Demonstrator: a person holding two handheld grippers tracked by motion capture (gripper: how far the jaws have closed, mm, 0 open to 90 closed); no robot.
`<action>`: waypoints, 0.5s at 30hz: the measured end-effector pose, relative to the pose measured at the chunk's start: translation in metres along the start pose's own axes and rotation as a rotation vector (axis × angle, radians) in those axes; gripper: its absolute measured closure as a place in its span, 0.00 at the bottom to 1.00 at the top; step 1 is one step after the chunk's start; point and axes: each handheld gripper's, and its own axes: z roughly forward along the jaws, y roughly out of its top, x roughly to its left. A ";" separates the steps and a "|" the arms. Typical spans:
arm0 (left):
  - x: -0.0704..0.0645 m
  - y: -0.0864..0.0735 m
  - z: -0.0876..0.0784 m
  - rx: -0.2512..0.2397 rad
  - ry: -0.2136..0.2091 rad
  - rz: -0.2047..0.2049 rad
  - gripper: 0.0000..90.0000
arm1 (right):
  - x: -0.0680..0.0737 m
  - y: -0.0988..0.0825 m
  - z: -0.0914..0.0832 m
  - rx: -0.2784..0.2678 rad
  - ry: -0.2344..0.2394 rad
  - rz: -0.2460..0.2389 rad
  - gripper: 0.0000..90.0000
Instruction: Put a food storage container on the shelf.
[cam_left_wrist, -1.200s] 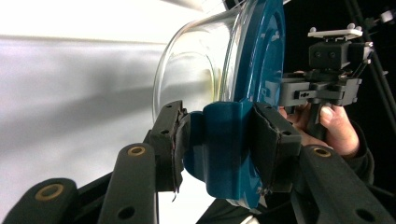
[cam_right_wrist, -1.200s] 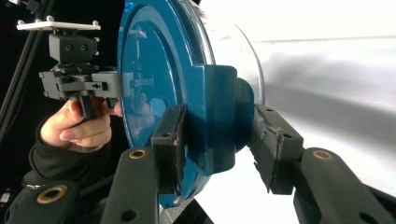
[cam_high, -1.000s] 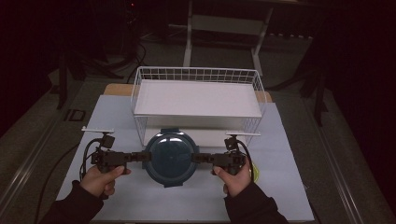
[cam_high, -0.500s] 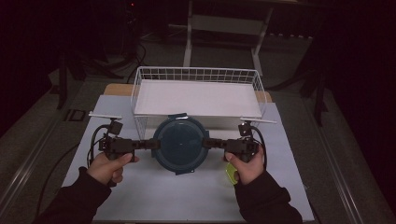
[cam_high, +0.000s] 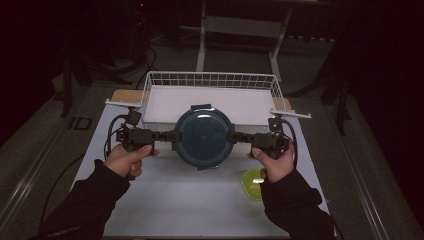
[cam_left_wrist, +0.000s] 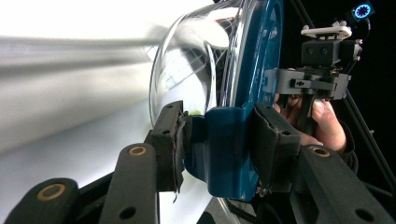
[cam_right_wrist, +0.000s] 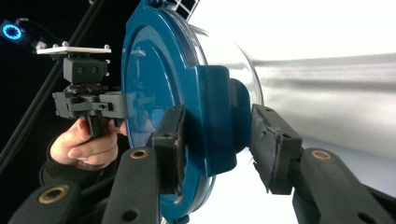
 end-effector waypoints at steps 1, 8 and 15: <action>-0.002 0.004 0.001 0.000 0.001 0.009 0.63 | 0.000 0.003 -0.001 -0.001 0.002 -0.005 0.63; -0.006 0.026 0.009 -0.007 -0.006 0.011 0.63 | 0.001 0.023 -0.010 -0.025 -0.010 -0.009 0.63; -0.010 0.051 0.018 -0.019 -0.002 0.020 0.63 | -0.002 0.042 -0.016 -0.043 -0.016 -0.001 0.63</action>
